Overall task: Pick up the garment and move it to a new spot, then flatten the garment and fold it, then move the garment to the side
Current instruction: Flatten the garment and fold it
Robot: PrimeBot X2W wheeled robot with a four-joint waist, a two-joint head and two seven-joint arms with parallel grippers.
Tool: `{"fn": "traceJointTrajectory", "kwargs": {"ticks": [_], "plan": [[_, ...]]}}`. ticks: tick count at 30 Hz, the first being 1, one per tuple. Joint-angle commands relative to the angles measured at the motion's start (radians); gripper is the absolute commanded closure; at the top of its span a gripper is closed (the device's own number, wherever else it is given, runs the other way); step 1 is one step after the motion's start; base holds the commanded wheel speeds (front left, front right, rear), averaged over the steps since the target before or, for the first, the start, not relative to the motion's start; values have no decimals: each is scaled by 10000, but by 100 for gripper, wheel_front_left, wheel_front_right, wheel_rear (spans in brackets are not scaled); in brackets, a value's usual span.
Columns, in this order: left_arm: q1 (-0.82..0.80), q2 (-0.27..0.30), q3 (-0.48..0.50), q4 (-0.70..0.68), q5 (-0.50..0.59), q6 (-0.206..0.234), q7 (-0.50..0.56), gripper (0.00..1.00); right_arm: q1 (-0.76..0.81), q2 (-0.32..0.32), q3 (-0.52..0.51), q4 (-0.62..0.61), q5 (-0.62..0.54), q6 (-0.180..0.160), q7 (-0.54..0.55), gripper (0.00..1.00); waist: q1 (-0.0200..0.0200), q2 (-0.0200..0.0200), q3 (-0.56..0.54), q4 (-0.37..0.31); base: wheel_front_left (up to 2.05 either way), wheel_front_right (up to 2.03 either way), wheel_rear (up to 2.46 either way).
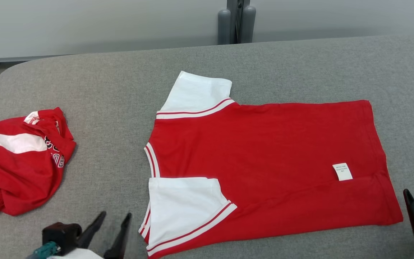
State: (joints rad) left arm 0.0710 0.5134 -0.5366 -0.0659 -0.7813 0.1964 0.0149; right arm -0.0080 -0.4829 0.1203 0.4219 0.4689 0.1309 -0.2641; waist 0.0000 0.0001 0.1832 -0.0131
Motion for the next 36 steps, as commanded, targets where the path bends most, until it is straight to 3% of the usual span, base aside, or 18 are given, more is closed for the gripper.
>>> {"fn": "traceJointTrajectory", "kwargs": {"ticks": [1,9,16,25,36], "plan": [[-209,-75,171,69,112,114,-272,0,55,175,-193,-202,-252,-2,-5,0,0,-1,-37,-22,0,0,0],[-1181,-734,541,635,396,424,-1221,0,-210,1200,-87,-1246,-1435,-2,-7,0,0,-1,-113,-223,0,0,0],[-3108,-1423,15,1467,927,491,-732,0,-594,1722,298,-1649,-1765,-2,-7,0,0,-1,228,-335,0,0,0],[-6300,-1620,-23,3163,1125,-211,210,0,-1293,1814,671,-1827,-1844,-2,-6,0,0,-1,1168,-828,0,0,0],[-9802,-2384,-312,7035,1262,-923,1183,0,-1762,2001,1006,-1971,-1838,-2,-5,0,0,-1,2418,-1556,0,0,0]]}}
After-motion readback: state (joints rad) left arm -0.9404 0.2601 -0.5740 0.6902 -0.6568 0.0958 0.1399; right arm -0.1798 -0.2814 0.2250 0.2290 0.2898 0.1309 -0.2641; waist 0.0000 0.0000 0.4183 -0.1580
